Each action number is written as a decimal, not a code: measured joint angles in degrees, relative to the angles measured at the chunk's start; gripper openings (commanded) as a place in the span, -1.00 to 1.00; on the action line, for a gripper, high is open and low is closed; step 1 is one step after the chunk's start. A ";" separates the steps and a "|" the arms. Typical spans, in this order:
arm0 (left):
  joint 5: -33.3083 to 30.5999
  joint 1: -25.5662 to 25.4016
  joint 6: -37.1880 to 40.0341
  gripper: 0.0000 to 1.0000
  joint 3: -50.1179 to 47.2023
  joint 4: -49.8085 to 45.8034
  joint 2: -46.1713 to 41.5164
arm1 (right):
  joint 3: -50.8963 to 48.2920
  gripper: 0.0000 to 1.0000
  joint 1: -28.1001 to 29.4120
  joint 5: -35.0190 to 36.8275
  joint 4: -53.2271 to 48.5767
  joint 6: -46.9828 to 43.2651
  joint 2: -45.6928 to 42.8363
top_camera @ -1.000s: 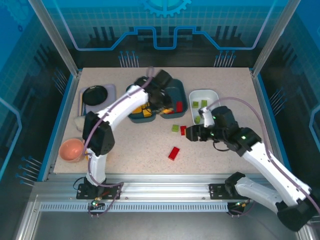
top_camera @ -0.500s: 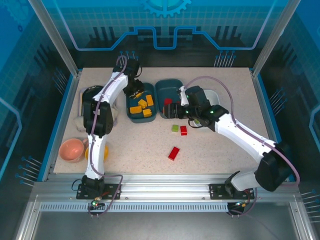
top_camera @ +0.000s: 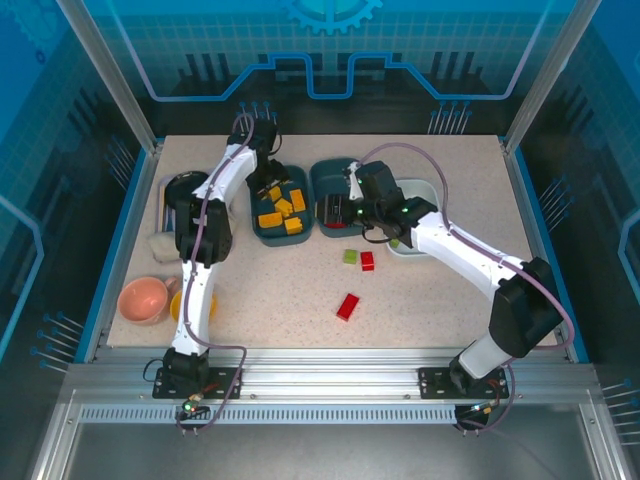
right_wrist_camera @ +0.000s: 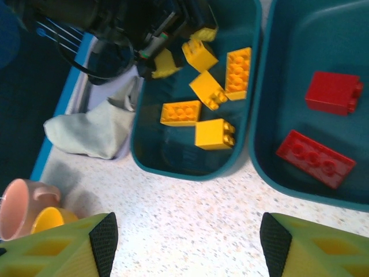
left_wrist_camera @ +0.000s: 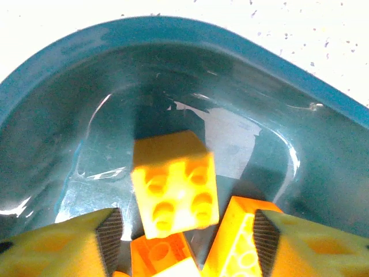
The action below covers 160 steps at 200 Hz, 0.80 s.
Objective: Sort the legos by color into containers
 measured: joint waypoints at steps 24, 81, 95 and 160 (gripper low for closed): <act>0.72 -0.72 0.17 0.49 -0.96 0.00 -2.19 | 0.09 0.28 0.04 3.69 -6.32 -2.19 -0.57; 2.86 -8.48 1.27 0.51 -24.50 6.23 -29.81 | 0.81 0.09 6.62 11.93 -16.59 -3.23 2.47; 3.80 -11.06 1.07 0.52 -34.23 8.94 -38.91 | 1.53 0.08 7.74 12.85 -17.70 -1.64 5.95; 4.52 -18.75 -3.48 0.60 -70.60 17.88 -64.22 | 1.64 0.21 9.25 15.06 -19.37 8.26 14.75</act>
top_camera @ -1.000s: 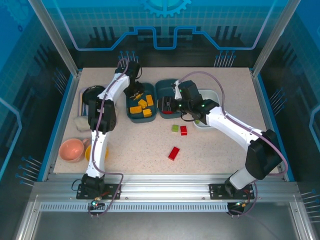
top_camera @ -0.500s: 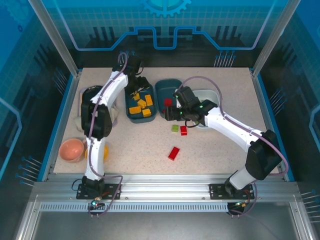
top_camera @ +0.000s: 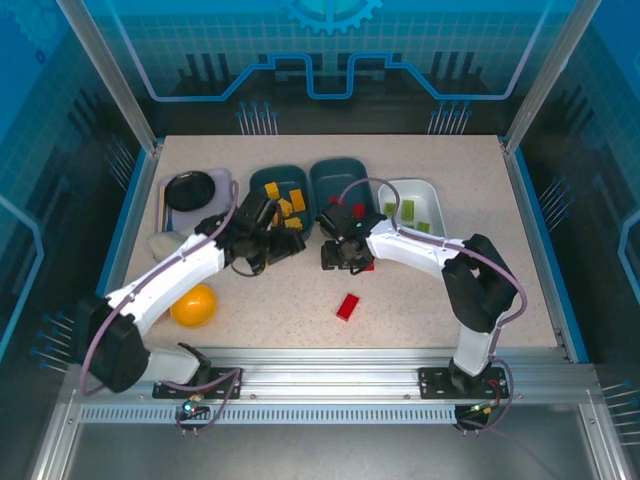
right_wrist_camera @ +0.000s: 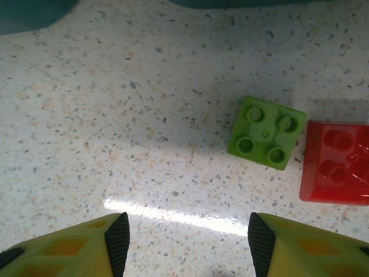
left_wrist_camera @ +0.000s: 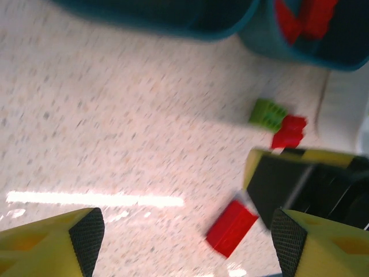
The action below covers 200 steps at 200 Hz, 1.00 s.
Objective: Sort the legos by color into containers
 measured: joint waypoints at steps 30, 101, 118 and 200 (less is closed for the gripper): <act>0.00 -0.37 -1.27 0.61 -4.57 0.55 -6.75 | 0.02 0.25 -0.07 0.68 -0.07 3.41 2.71; 0.07 -0.37 -1.46 0.63 -6.45 2.43 -13.68 | 1.42 0.17 -2.62 2.97 -0.50 4.61 6.88; 0.35 -0.37 -1.46 0.63 -6.86 2.69 -14.62 | 2.08 0.14 -3.21 3.91 -0.42 3.82 7.72; 1.81 -0.37 -1.42 0.62 -7.13 4.11 -15.41 | 5.73 -0.36 -4.02 5.57 0.15 0.15 11.52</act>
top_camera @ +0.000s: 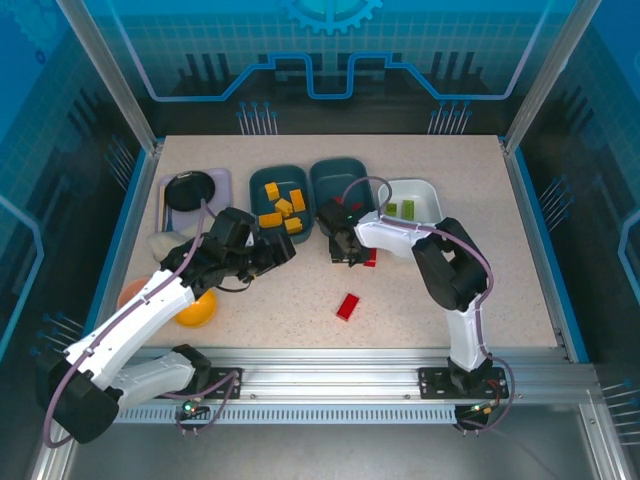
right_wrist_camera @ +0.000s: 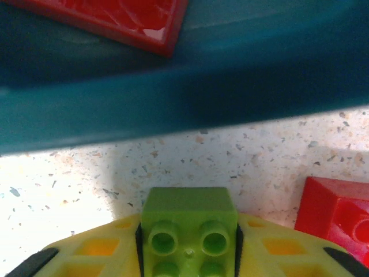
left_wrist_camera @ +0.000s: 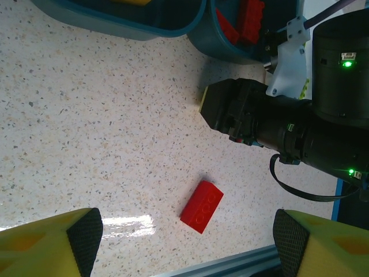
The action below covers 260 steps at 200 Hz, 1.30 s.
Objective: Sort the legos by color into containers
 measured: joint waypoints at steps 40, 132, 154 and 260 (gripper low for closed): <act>0.04 0.00 0.15 0.61 0.00 0.48 0.00 | -0.68 -0.51 0.59 1.51 0.11 -2.36 -0.96; 3.50 -4.94 2.86 0.61 9.46 5.99 13.49 | -5.73 -0.54 -9.73 1.40 -0.11 -12.90 -26.40; 4.50 -6.10 3.41 0.61 14.51 7.52 19.67 | -6.01 -0.53 -19.04 -3.93 0.72 -17.03 -23.74; 5.57 -9.31 5.14 0.56 25.64 7.58 34.69 | 5.46 0.09 -29.53 -18.18 -2.73 -26.40 -2.21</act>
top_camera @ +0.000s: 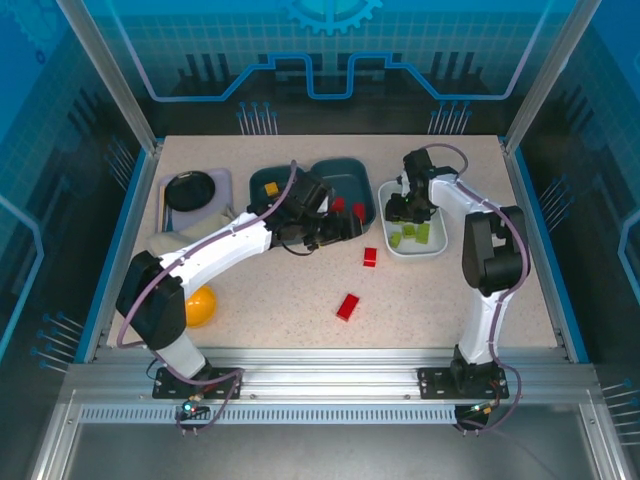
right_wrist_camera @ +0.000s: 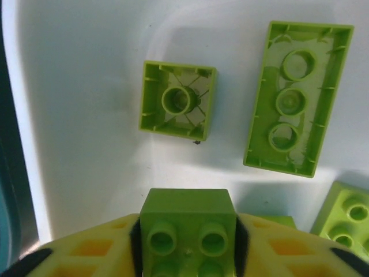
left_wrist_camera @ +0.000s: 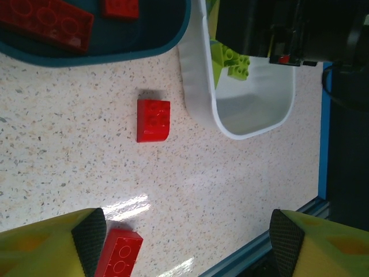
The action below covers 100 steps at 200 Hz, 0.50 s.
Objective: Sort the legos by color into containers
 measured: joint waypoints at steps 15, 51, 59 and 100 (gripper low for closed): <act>0.00 -0.31 0.02 0.56 0.00 -0.66 0.20 | -0.02 0.17 0.00 0.26 -0.15 0.11 -0.42; -0.02 -0.55 0.28 0.53 0.00 -1.38 0.20 | -2.82 0.18 0.83 3.39 -0.35 0.63 -6.82; -0.02 -0.55 0.55 0.50 0.00 -1.68 0.20 | -3.78 0.18 1.44 4.24 -0.31 0.94 -9.20; -0.55 -2.62 5.09 0.40 1.11 -7.37 0.68 | -12.76 0.18 9.81 9.16 1.27 3.82 -25.90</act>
